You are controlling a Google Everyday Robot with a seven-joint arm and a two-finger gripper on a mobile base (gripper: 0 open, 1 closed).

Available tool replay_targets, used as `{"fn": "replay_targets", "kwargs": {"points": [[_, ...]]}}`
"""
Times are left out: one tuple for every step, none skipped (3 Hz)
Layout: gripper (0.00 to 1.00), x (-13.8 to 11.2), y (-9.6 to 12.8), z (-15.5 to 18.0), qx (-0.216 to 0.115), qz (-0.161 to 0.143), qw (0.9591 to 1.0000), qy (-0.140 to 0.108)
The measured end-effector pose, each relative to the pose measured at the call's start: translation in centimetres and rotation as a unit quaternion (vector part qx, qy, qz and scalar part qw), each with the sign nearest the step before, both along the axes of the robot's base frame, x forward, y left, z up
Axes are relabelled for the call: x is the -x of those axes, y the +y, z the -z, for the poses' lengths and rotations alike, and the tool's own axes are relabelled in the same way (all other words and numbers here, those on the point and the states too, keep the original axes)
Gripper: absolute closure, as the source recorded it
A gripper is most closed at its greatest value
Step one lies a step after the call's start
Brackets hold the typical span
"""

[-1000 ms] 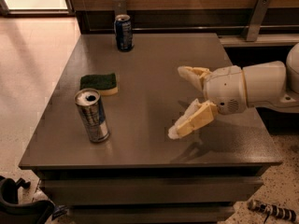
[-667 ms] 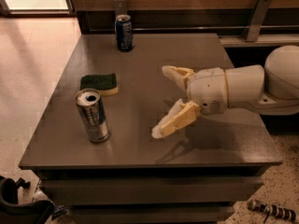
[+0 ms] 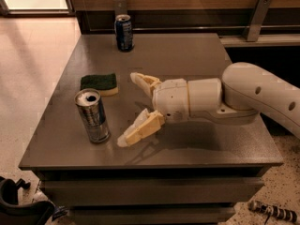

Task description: Pick redbull can

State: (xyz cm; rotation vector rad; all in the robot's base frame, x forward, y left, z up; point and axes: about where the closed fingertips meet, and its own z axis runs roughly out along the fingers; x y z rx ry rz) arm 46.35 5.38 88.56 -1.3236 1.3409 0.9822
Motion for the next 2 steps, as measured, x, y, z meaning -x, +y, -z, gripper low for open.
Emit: {"fn": "replay_targets", "kwargs": {"points": [[0.0, 0.7, 2.3, 0.6, -0.004, -0.015, 0.9998, -0.012], [0.0, 1.6, 4.3, 0.5, -0.008, -0.031, 0.9993, -0.021]]}}
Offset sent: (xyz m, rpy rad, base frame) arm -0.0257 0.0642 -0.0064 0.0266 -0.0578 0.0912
